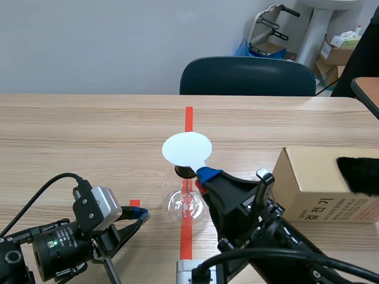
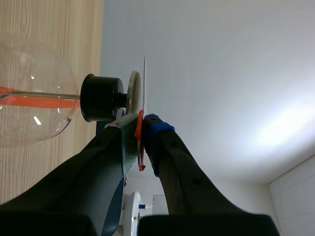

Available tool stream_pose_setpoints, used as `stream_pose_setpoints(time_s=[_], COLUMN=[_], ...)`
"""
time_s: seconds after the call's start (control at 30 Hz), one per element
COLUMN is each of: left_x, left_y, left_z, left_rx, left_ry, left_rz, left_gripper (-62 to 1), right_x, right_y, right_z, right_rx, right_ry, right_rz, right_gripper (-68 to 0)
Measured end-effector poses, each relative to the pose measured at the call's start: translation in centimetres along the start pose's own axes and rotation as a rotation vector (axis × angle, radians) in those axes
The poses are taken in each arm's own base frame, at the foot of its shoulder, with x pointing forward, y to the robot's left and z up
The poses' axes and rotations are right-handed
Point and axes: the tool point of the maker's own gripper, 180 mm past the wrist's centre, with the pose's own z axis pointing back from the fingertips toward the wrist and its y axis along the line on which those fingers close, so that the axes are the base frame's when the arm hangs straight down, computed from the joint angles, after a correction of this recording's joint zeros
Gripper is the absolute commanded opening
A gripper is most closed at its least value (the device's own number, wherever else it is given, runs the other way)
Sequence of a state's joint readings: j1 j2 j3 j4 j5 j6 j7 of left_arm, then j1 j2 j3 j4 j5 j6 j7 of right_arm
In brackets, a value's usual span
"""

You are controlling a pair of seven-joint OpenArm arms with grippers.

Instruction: Do the electroscope experiment

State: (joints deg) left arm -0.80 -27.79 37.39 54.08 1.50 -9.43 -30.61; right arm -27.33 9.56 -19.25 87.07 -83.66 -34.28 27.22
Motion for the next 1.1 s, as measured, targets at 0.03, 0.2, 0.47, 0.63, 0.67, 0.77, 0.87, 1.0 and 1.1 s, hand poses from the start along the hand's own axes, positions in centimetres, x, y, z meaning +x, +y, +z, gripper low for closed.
stream_pose_setpoints(time_s=[0.03, 0.2, 0.47, 0.63, 0.67, 0.77, 0.87, 1.0, 1.1], left_x=[0.0, 0.0, 0.0, 0.0, 0.0, 0.0, 0.0, 0.0, 0.0], left_y=[0.0, 0.0, 0.0, 0.0, 0.0, 0.0, 0.0, 0.0, 0.0], left_z=[0.0, 0.0, 0.0, 0.0, 0.0, 0.0, 0.0, 0.0, 0.0], left_rx=[0.0, 0.0, 0.0, 0.0, 0.0, 0.0, 0.0, 0.0, 0.0], left_ry=[0.0, 0.0, 0.0, 0.0, 0.0, 0.0, 0.0, 0.0, 0.0], left_rz=[0.0, 0.0, 0.0, 0.0, 0.0, 0.0, 0.0, 0.0, 0.0], left_gripper=[-58.2, -58.2, -58.2, -58.2, -58.2, -58.2, -58.2, -58.2, -58.2], right_x=[0.0, 0.0, 0.0, -0.6, -0.9, -2.0, -3.7, -6.2, -7.8], right_y=[0.0, 0.0, 0.0, 0.0, 0.0, 0.0, 0.0, 0.0, 0.0], right_z=[0.0, 0.0, 0.0, 0.0, 0.0, 0.1, 0.4, 1.1, 1.8], right_rx=[0.0, 0.0, 0.0, 0.0, 0.0, 0.0, 0.0, 0.0, 0.0], right_ry=[0.0, 0.0, 0.0, 0.032, 0.049, 0.114, 0.208, 0.35, 0.449], right_rz=[0.0, 0.0, 0.0, 0.0, 0.0, 0.0, 0.0, 0.0, 0.0], right_gripper=[-65.8, -65.8, -65.8, -65.8, -65.8, -65.8, -65.8, -65.8, -65.8])
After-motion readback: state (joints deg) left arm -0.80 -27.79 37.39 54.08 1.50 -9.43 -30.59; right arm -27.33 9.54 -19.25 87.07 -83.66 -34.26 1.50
